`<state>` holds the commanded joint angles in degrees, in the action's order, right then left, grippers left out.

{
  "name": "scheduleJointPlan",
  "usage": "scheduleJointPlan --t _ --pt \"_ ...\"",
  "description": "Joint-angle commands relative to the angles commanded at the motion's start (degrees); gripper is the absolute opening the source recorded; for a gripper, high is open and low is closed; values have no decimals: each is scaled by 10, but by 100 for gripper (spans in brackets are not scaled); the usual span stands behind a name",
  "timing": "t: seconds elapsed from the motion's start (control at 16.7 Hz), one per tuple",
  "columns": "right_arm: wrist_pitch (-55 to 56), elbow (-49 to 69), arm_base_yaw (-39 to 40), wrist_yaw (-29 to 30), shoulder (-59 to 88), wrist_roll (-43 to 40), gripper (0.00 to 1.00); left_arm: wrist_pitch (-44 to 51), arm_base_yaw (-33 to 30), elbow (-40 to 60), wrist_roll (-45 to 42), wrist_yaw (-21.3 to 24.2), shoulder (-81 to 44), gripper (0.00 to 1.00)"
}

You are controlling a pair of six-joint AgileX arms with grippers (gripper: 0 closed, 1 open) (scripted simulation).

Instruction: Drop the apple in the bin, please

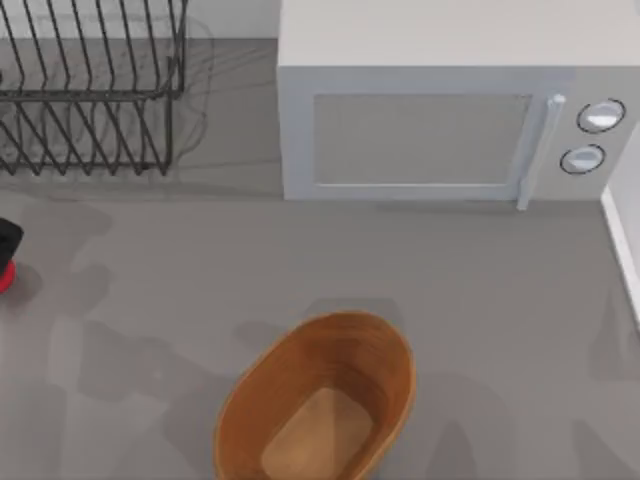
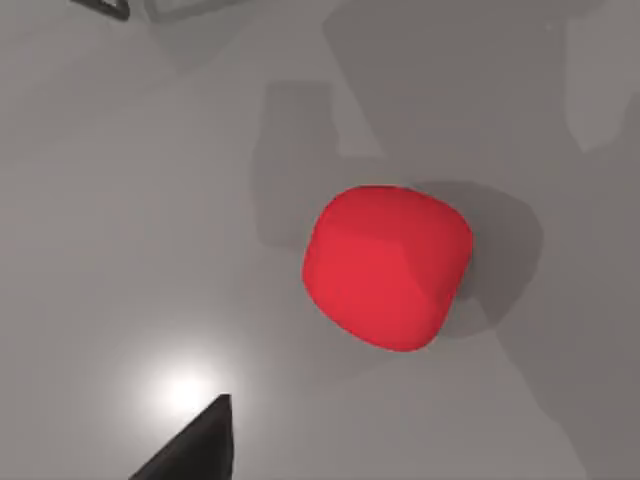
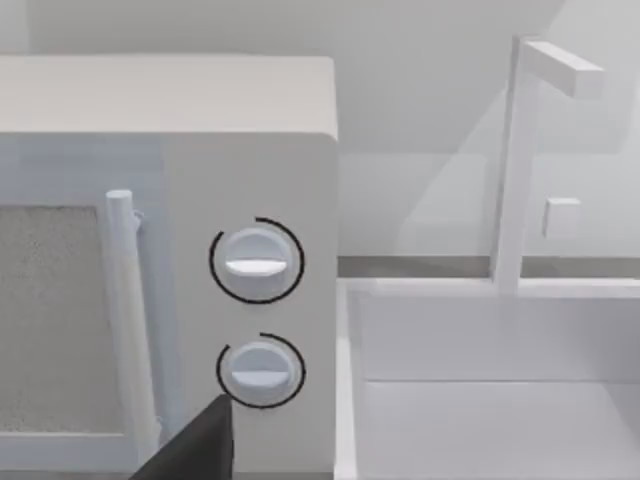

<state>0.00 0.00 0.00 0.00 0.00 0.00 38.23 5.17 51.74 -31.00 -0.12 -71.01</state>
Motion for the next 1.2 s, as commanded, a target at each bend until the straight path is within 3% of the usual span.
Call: scheduleJointPlan --t 0.3,0.6,1.2 --pt "0 0 0 0 0 0 100 138 20 184 -110 -2 -249 100" --pt "0 0 0 0 0 0 100 217 33 312 -181 -3 -405 100" --pt "0 0 0 0 0 0 100 208 35 323 -194 -3 -443 100"
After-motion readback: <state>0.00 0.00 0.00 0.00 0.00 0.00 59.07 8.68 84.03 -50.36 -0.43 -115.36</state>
